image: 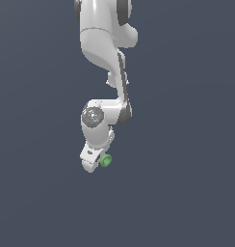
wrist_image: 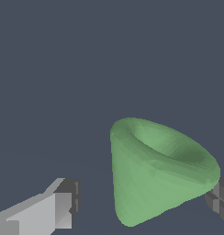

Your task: Pick up the object and move it to a goal position.

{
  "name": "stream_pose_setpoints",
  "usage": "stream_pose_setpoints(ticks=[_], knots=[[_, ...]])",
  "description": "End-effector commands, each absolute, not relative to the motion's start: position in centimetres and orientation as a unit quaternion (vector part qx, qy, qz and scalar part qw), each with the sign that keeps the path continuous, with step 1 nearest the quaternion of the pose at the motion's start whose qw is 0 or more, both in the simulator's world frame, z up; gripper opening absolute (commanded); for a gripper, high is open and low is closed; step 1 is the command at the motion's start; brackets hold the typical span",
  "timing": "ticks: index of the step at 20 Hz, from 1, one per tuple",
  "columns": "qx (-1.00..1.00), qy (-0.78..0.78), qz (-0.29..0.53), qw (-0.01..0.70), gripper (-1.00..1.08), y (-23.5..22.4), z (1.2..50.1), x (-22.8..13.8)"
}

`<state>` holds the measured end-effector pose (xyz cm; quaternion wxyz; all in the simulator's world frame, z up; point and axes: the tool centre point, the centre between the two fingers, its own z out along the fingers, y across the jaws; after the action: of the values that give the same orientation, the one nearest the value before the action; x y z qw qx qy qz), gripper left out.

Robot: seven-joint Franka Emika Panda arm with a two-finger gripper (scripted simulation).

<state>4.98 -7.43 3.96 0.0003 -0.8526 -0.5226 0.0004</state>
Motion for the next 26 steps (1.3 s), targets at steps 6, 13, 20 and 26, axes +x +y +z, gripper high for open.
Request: stream_pose_setpoints(ticks=[6,13,20,26], knots=[[-0.852,-0.523,0.0,0.0,-1.0,-7.4,2.8,5.1],[-0.852,-0.523,0.0,0.0,-1.0,-7.4,2.8,5.1],[-0.852,-0.523,0.0,0.0,-1.0,-7.5,3.4,5.2],[-0.852,-0.523,0.0,0.0,-1.0,-7.8,6.3,5.4]])
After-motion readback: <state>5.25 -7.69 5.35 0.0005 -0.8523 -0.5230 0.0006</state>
